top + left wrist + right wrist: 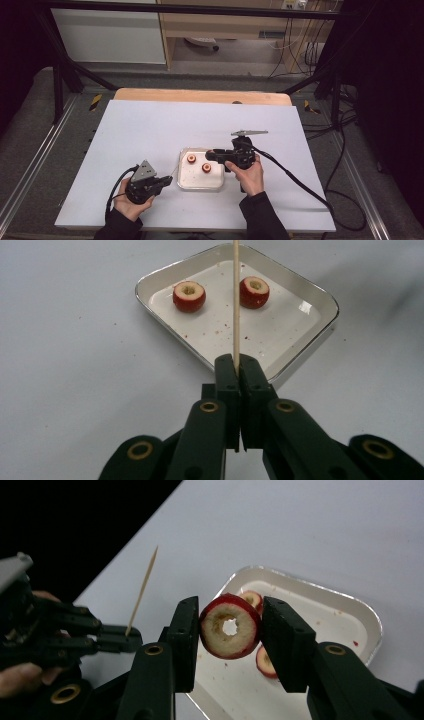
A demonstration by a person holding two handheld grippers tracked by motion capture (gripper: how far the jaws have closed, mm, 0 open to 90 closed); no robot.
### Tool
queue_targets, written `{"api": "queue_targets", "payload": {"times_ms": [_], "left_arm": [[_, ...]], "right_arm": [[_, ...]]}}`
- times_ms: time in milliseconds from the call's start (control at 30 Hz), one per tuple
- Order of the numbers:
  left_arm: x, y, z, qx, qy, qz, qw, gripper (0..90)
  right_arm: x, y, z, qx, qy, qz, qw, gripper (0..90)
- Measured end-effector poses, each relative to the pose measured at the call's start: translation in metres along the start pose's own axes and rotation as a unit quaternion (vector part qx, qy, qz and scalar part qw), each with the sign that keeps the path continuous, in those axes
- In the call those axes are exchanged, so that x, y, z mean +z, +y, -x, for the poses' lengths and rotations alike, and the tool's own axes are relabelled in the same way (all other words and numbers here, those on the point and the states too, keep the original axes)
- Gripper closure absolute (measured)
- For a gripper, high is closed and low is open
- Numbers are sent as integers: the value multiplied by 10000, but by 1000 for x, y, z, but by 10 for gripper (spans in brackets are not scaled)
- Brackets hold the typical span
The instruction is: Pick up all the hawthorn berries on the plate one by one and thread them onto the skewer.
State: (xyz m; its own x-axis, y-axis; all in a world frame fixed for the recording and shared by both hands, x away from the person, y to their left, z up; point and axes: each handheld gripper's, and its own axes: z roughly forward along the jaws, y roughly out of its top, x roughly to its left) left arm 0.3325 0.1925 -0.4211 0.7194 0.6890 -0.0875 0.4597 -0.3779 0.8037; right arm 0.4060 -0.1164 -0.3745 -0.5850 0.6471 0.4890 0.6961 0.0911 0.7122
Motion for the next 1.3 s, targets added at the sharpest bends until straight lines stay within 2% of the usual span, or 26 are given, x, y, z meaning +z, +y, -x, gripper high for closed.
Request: {"api": "queue_targets", "payload": {"times_ms": [67,200,367,467,633,867,1000,1267,1300], "left_arm": [[0,0,0,-74,20,23,10000,885],[-1,-1,1,-224,61,49,9997,884],[-1,-1,2,-319,71,70,9994,884],[-1,-1,5,-346,81,123,9993,884],[-1,0,11,-368,103,215,9990,884],[0,4,22,-400,63,383,9984,884],[5,7,27,-453,12,385,9982,883],[13,12,35,-551,-47,387,9977,883],[14,12,34,-568,-56,397,9976,884]], "right_arm": [[0,-2,2,144,82,299,9994,601],[2,-5,5,366,206,772,9961,601],[8,-7,3,601,437,1280,9890,602],[11,-8,2,739,559,1546,9836,602],[15,-8,-1,991,761,2002,9717,604],[19,-10,-2,1335,962,2323,9586,604],[20,-12,-3,1428,1007,2459,9534,605],[25,-16,-5,1727,1183,2730,9390,606],[25,-16,-5,1730,1195,2755,9380,606]]}}
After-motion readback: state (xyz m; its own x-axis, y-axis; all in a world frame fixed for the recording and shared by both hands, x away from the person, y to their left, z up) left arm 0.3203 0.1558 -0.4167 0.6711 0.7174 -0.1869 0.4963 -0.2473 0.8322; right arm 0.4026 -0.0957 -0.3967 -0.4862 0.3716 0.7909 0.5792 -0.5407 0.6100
